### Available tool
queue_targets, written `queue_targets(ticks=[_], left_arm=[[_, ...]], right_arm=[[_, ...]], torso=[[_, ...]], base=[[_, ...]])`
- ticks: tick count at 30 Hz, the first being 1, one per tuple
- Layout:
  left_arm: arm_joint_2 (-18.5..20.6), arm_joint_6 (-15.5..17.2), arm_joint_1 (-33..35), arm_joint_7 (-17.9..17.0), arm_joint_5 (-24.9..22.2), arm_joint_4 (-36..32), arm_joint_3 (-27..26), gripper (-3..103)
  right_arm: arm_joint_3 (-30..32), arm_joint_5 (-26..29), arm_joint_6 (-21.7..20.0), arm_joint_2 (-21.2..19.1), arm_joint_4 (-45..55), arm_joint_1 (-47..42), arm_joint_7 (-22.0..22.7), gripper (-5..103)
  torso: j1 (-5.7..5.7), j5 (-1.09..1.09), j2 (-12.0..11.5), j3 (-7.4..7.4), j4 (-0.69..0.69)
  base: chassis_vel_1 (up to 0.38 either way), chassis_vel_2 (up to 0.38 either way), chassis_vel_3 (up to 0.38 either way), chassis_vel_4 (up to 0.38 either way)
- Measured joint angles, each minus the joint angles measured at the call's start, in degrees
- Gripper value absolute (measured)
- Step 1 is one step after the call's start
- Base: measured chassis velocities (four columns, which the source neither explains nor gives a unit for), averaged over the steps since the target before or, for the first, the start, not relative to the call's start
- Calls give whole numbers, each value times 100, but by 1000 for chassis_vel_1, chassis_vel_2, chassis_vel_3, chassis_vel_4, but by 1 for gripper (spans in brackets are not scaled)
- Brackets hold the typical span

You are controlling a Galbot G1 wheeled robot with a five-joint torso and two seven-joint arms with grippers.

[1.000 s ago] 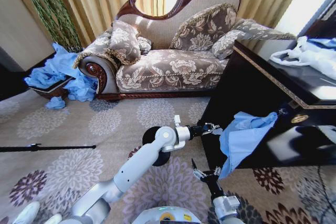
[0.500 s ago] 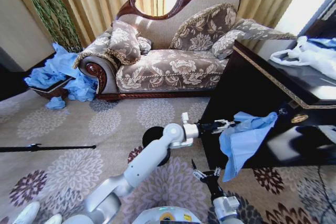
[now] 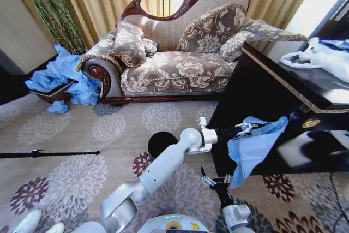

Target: Place a garbage bag over the trash bin.

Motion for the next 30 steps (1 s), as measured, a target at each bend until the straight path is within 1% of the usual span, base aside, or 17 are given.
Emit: queue_targets(ticks=[1,3,4,8,10,13,14,16,17,19,20,22,23,26,27,28,30], left_arm=[[0,0,0,0,0,0,0,85],[9,-1,4,0,28,4,13,77],[9,-1,4,0,28,4,13,77],[6,-1,7,-2,80,47,23,61],[7,-2,7,-3,82,46,28,61],[0,-4,-5,-5,93,65,47,49],[0,-4,-5,-5,93,65,47,49],[-27,-5,-9,-5,109,101,42,41],[-27,-5,-9,-5,109,101,42,41],[-41,-8,-8,-5,120,110,28,33],[-41,-8,-8,-5,120,110,28,33],[-51,-10,2,-6,131,116,25,26],[-51,-10,2,-6,131,116,25,26],[-51,-11,19,-16,143,113,32,13],[-51,-11,19,-16,143,113,32,13],[-47,-11,22,-32,145,102,36,10],[-12,-13,25,-77,147,63,50,6]], right_arm=[[0,0,0,0,0,0,0,100],[-12,0,0,8,-14,17,0,100],[-12,0,0,8,-14,17,0,100],[-26,-10,27,40,-32,31,1,100],[-26,-11,30,43,-34,33,0,100],[-26,-10,42,45,-36,42,0,100],[-26,-10,42,45,-36,42,0,100],[-23,-5,44,47,-35,48,0,100],[-23,-5,44,47,-35,48,0,100],[-19,-2,47,50,-33,49,0,100],[-19,-2,47,50,-33,49,0,100],[-15,-1,55,53,-30,41,0,100],[-15,-1,55,53,-30,41,0,100],[-14,-1,62,69,-26,34,1,100],[-14,-1,62,69,-26,34,1,100],[-17,-2,62,75,-23,36,1,100],[-20,-7,62,85,-23,41,1,100]], torso=[[0,0,0,0,0],[0,0,0,0,0],[0,0,0,0,0],[0,0,0,0,0],[0,0,0,0,0],[0,0,0,0,0],[0,0,0,0,0],[0,0,0,0,0],[0,0,0,0,0],[0,0,0,0,0],[0,0,0,0,0],[0,0,0,0,0],[0,0,0,0,0],[0,0,0,0,0],[0,0,0,0,0],[0,0,0,0,0],[0,0,0,0,0]], base=[[0,0,0,0],[0,0,0,0],[0,0,0,0],[0,0,0,0],[0,0,0,0],[0,0,0,0],[0,0,0,0],[0,0,0,0],[0,0,0,0],[0,0,0,0],[0,0,0,0],[0,0,0,0],[0,0,0,0],[0,0,0,0],[0,0,0,0],[0,0,0,0],[0,0,0,0]])
